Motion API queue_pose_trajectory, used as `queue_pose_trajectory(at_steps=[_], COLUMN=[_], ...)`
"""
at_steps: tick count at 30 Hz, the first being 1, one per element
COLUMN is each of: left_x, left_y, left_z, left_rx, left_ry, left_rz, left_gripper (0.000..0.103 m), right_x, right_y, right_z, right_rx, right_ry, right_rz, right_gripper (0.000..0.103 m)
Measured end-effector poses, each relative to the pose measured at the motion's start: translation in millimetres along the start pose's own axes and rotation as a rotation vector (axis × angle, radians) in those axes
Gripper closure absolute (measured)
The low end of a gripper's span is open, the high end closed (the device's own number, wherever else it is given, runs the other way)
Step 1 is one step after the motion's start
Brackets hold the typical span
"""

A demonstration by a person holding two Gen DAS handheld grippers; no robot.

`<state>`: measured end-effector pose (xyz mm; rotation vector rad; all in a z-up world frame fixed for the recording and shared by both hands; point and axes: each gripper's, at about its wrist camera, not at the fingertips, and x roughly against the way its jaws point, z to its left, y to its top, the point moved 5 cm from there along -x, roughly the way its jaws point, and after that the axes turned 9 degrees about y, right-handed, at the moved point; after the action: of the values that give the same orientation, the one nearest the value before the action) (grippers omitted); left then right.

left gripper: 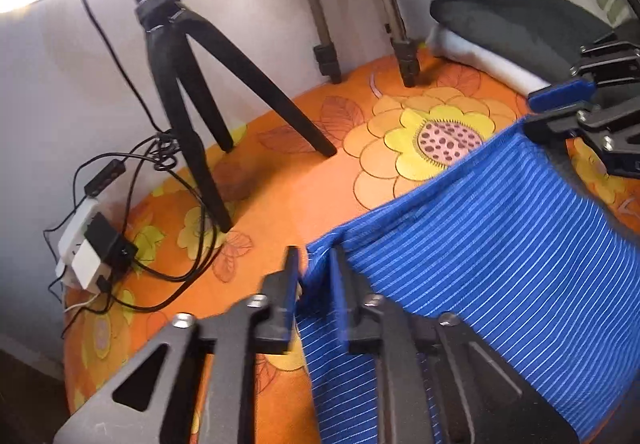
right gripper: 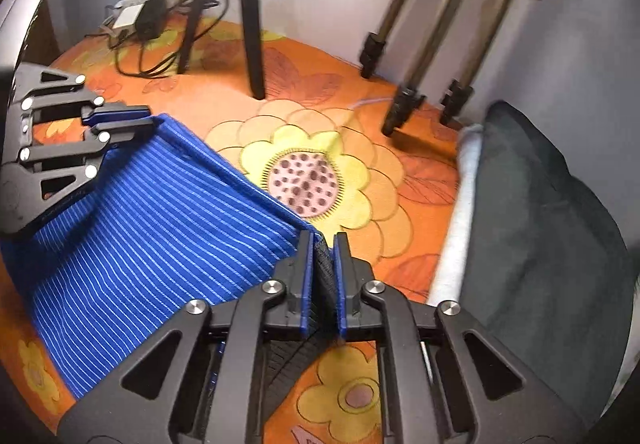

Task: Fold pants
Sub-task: 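Lift the shorts with both grippers and fold them over onto themselves, then release the shorts from both grippers and lay the fold flat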

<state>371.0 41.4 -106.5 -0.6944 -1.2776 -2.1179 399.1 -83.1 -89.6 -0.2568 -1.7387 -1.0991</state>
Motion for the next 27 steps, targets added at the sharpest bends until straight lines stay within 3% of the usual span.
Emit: queue_pose_trajectory(at_steps=[1,2,3,9,14,20,27], left_x=[2.2,5.8,11.3,56.9,109.2,138.8,118.8], left_y=[0.7,1.2,1.5,-5.5,-40.5,-97.7,-114.5], left_z=[3.1,6.7,11.2,30.1,23.0,-13.4,-18.5], left_rx=[0.009,0.017,0.025,0.059,0.056,-0.041,-0.023], left_ry=[0.004,0.013,0.019,0.0,-0.097,-0.212,-0.233], left_rz=[-0.002,-0.006,-0.009,-0.045,-0.076,-0.022,0.059], left_gripper=[0.071,0.066,0.065,0.055,0.052,0.052,0.052], right_x=[7.5,13.0,21.3,74.8,105.8,98.4,75.2], right_y=[-0.8,-1.3,-3.0,-27.8,-80.9,-129.4,-137.2], right_z=[-3.2,-5.6,-9.4,-18.5,18.1,61.5,73.5], right_rx=[-0.017,-0.027,-0.043,-0.133,-0.13,-0.018,0.044], right_ry=[-0.005,-0.012,-0.02,0.015,0.226,0.235,0.198], right_rz=[-0.014,-0.025,-0.043,-0.092,-0.083,-0.015,0.018], right_gripper=[0.072,0.056,0.05,0.05,0.05,0.05,0.05])
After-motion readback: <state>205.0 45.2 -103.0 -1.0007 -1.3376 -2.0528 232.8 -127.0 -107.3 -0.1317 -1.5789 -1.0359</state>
